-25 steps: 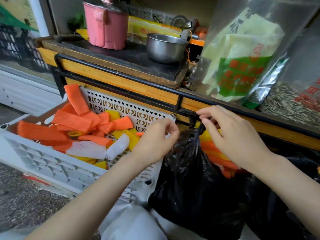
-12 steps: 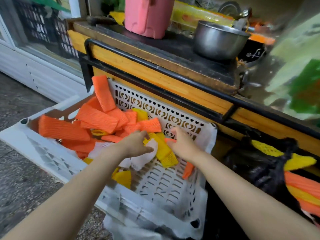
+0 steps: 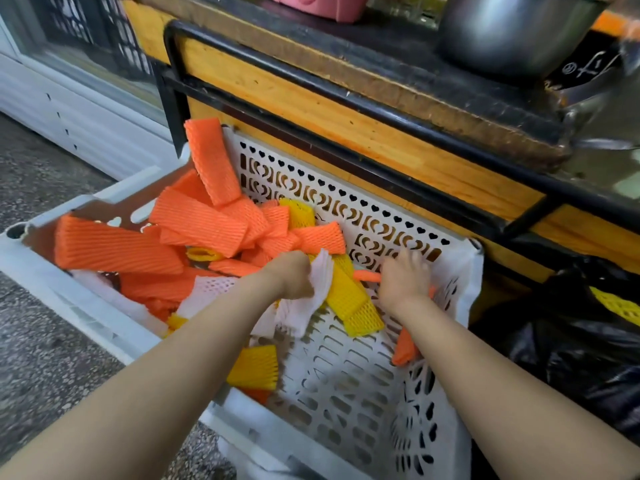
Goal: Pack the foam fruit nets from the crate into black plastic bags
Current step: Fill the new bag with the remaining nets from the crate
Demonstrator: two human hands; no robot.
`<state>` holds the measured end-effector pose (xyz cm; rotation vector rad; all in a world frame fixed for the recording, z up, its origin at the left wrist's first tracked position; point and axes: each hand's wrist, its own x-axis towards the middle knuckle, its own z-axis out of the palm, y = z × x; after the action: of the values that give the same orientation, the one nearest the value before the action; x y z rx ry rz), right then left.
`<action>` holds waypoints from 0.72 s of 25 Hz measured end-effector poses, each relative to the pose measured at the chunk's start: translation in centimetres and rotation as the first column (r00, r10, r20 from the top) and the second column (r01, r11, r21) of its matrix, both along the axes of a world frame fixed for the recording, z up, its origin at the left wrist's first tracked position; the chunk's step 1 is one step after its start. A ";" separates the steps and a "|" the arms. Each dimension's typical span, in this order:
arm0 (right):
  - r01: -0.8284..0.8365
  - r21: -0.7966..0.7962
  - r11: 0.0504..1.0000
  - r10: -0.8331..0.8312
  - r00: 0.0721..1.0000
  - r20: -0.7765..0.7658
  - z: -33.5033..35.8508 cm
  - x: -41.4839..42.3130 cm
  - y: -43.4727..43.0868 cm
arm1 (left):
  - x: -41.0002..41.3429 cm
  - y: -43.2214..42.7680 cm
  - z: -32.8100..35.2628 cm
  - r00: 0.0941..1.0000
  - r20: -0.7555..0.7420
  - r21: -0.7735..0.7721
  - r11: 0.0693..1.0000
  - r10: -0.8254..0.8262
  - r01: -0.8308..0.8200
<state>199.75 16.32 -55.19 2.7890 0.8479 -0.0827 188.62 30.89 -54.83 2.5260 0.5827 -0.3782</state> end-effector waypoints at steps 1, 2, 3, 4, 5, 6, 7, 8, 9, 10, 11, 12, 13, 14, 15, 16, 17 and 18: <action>0.016 -0.041 0.999 -0.015 1.000 0.003 0.0 0.2 -0.1 | -0.3 0.1 0.6 0.995 0.068 -0.059 0.996 0.072 -0.068; 0.021 -0.049 0.999 -0.021 1.000 0.000 0.0 0.4 -0.2 | -0.5 0.2 1.2 0.977 0.146 -0.139 0.981 0.153 -0.133; 0.019 -0.023 1.000 -0.019 1.000 -0.001 0.2 0.4 -0.3 | -0.8 0.2 1.8 0.947 0.218 -0.222 0.957 0.234 -0.186; 0.019 0.038 0.999 -0.019 1.000 -0.002 0.4 0.4 -0.5 | -1.2 0.2 2.4 0.910 0.290 -0.282 0.935 0.295 -0.214; 0.027 0.129 0.991 -0.026 1.000 -0.011 0.8 0.3 -0.6 | -1.7 0.0 3.1 0.872 0.342 -0.334 0.913 0.350 -0.235; 0.039 0.230 0.972 -0.032 0.999 -0.035 1.2 0.1 -0.6 | -2.0 -0.2 3.5 0.837 0.386 -0.371 0.896 0.388 -0.244; 0.050 0.332 0.942 -0.027 0.997 -0.076 1.7 -0.2 -0.5 | -2.4 -0.4 3.8 0.811 0.407 -0.395 0.882 0.420 -0.258; 0.060 0.441 0.895 -0.004 0.992 -0.127 2.3 -0.6 -0.3 | -2.7 -0.7 4.1 0.786 0.427 -0.418 0.869 0.446 -0.266; 0.067 0.549 0.833 0.037 0.984 -0.176 3.1 -1.4 0.0 | -3.0 -0.9 4.4 0.765 0.436 -0.442 0.854 0.473 -0.275; 0.073 0.640 0.765 0.087 0.973 -0.216 3.8 -2.3 0.5 | -3.4 -1.2 4.7 0.744 0.444 -0.466 0.838 0.500 -0.284; 0.080 0.718 0.692 0.140 0.960 -0.243 4.7 -3.3 0.9 | -3.7 -1.5 4.9 0.724 0.454 -0.478 0.827 0.520 -0.295; 0.090 0.776 0.624 0.196 0.944 -0.267 5.6 -4.4 1.4 | -4.0 -1.8 5.1 0.702 0.470 -0.485 0.821 0.536 -0.302; 0.104 0.816 0.569 0.257 0.920 -0.297 6.3 -5.6 1.8 | -4.3 -2.1 5.3 0.678 0.486 -0.490 0.814 0.552 -0.311; 0.116 0.840 0.530 0.321 0.889 -0.326 7.0 -6.7 2.2 | -4.7 -2.4 5.6 0.643 0.505 -0.508 0.801 0.575 -0.317; 0.126 0.854 0.504 0.384 0.853 -0.353 7.6 -7.8 2.5 | -5.1 -2.7 5.9 0.606 0.514 -0.546 0.777 0.606 -0.314; 0.124 0.866 0.485 0.442 0.819 -0.365 8.0 -8.7 2.7 | -5.6 -2.9 6.1 0.566 0.519 -0.600 0.745 0.640 -0.292; 0.098 0.875 0.474 0.489 0.797 -0.355 8.3 -9.4 2.9 | -6.2 -3.0 6.4 0.525 0.525 -0.650 0.714 0.670 -0.261; 0.056 0.882 0.467 0.528 0.783 -0.329 8.4 -10.0 3.1 | -6.7 -3.0 6.5 0.490 0.534 -0.671 0.698 0.689 -0.250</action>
<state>189.75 19.39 -46.75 3.5521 1.9359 -0.6632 181.87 27.87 -48.36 1.6182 0.6954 0.6767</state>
